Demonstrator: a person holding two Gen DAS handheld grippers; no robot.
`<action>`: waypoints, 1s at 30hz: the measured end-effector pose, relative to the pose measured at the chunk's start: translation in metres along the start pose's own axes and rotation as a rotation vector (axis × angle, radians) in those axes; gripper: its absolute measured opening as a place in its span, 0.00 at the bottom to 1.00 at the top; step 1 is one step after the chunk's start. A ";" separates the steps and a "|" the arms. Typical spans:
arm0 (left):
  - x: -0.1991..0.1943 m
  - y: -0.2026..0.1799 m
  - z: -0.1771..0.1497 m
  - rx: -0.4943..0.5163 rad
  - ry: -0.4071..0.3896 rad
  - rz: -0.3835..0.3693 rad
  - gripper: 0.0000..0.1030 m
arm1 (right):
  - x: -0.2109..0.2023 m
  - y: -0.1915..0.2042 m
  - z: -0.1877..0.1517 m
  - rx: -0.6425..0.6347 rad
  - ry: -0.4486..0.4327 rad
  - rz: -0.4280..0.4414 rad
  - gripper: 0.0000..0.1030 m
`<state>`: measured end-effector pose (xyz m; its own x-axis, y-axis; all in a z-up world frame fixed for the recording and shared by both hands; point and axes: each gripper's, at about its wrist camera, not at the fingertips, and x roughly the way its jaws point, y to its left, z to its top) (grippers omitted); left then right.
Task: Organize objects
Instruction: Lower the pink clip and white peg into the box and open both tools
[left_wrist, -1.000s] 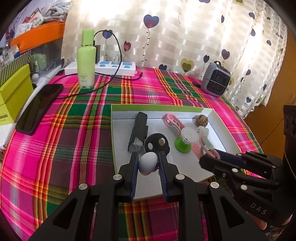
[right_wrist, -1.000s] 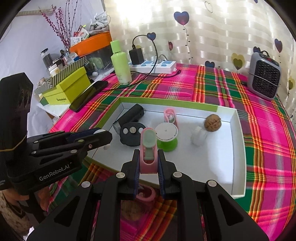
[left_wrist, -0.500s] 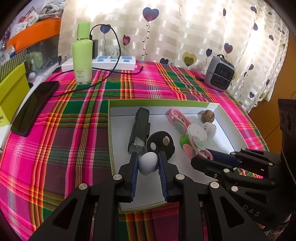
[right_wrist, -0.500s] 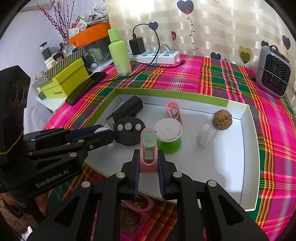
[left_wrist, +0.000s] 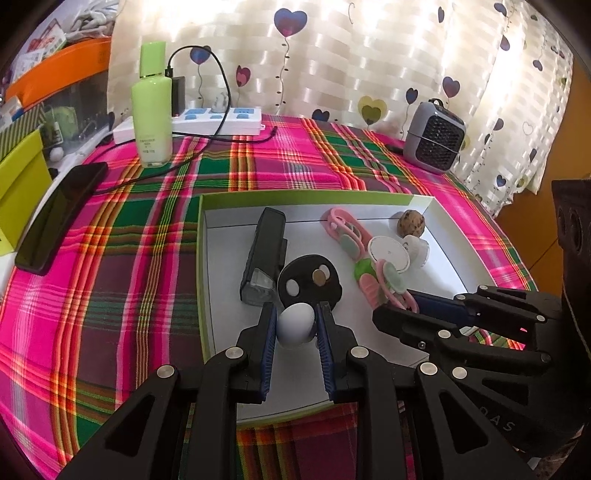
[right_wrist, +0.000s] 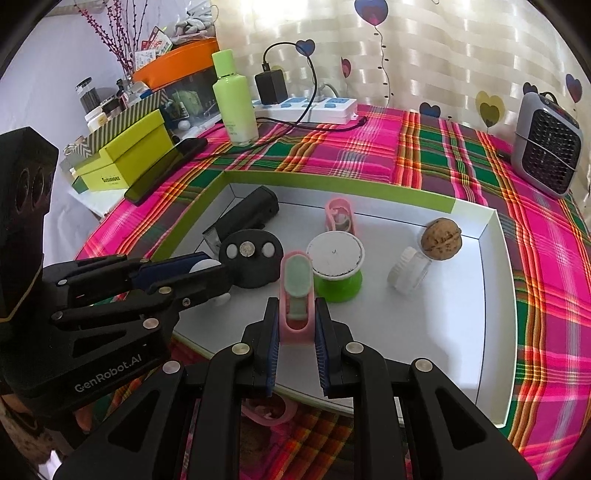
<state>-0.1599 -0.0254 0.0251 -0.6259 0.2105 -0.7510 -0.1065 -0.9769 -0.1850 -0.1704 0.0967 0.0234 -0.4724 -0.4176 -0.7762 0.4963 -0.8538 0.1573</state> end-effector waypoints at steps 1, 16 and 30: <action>0.000 0.000 0.000 -0.003 0.000 -0.002 0.19 | 0.000 0.000 0.000 -0.002 0.001 0.000 0.18; 0.003 -0.002 0.001 0.019 -0.002 0.018 0.21 | 0.005 -0.002 -0.001 0.002 0.009 0.002 0.18; 0.002 -0.005 0.001 0.025 0.000 0.015 0.31 | 0.004 -0.005 -0.003 0.016 0.004 0.012 0.18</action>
<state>-0.1614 -0.0201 0.0249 -0.6274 0.1956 -0.7538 -0.1160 -0.9806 -0.1579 -0.1728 0.0997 0.0179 -0.4632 -0.4270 -0.7767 0.4903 -0.8534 0.1768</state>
